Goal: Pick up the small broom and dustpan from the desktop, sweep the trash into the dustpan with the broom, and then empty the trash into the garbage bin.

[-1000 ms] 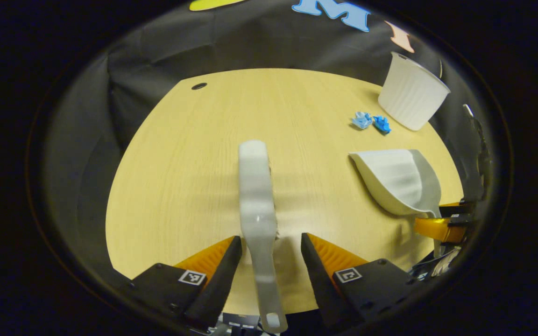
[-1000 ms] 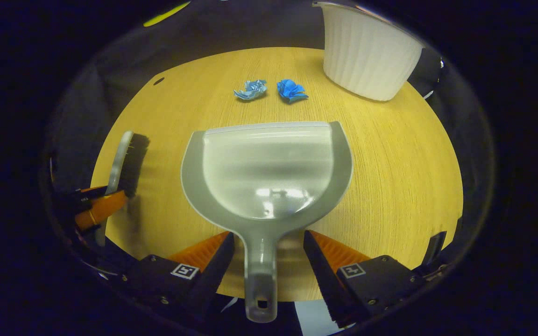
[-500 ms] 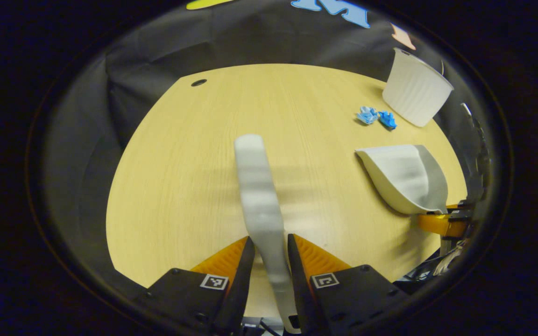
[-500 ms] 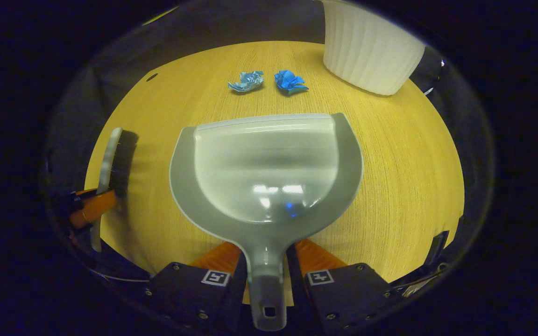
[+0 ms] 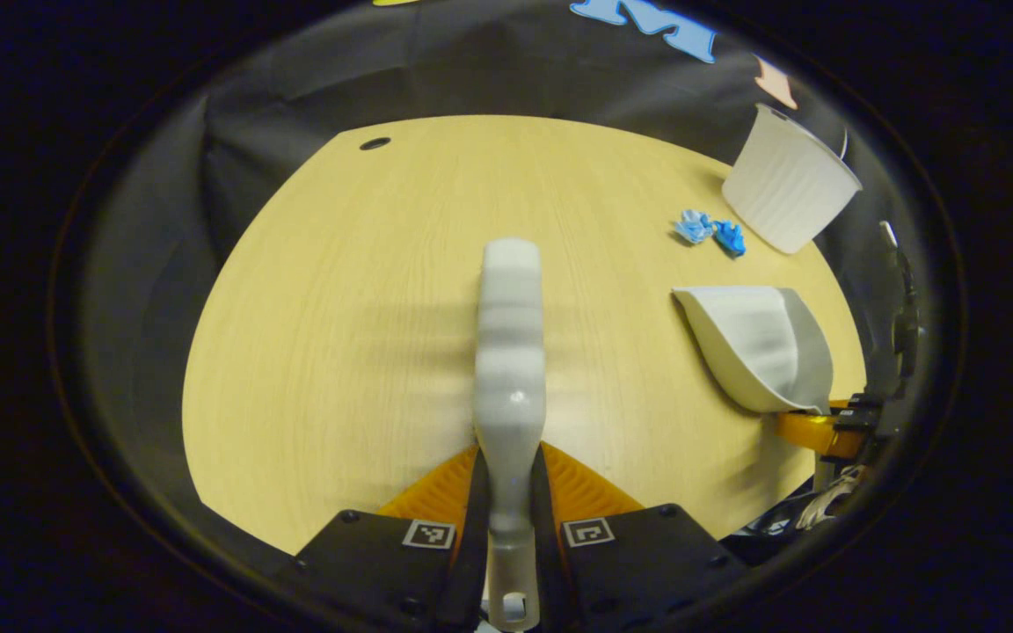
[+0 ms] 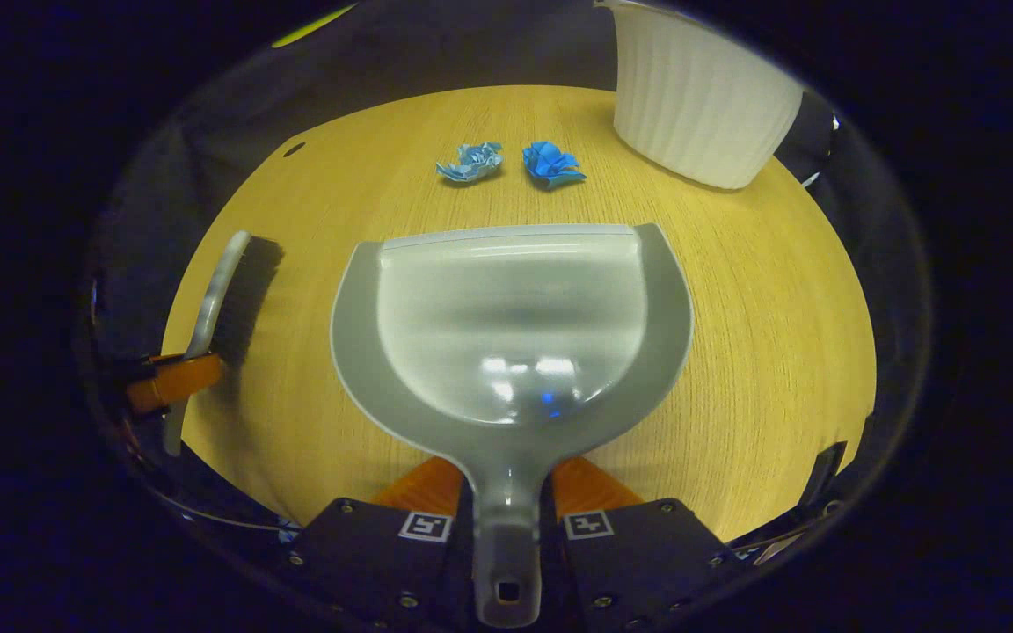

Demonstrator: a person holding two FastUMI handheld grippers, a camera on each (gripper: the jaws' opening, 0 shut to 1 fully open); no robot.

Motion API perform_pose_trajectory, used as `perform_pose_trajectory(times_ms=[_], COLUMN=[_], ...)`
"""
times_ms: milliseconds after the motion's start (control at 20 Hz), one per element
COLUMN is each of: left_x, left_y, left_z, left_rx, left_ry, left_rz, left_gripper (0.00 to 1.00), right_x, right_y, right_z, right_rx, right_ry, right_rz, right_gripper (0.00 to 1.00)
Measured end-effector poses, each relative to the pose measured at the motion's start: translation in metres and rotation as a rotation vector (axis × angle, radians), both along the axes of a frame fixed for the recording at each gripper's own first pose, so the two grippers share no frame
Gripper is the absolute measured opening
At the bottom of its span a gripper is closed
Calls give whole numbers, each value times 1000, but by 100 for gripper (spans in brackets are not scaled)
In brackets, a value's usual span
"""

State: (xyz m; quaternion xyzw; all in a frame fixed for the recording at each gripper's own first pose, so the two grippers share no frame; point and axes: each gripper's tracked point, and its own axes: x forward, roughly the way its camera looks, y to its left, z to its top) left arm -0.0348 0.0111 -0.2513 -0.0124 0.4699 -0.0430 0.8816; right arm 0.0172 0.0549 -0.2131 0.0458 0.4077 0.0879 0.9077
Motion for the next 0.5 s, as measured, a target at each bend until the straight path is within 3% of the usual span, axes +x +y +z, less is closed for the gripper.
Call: perform_pose_trajectory(times_ms=[150, 200, 300, 500], left_x=[14, 19, 33, 64], left_y=[-3, -7, -10, -14], left_z=[10, 15, 21, 39], left_rx=[-24, -42, -60, -10], left_ry=[-18, -25, -35, -65], left_rz=[-5, 7, 8, -45], left_gripper=[30, 24, 28, 28], right_x=[3, 3, 8, 16], right_y=[-3, -5, -13, -30], right_z=[2, 4, 6, 15], right_rx=[19, 21, 6, -42], right_ry=[-26, -33, -50, -76], right_rz=[-6, -8, -14, 0], right_gripper=[32, 32, 32, 32])
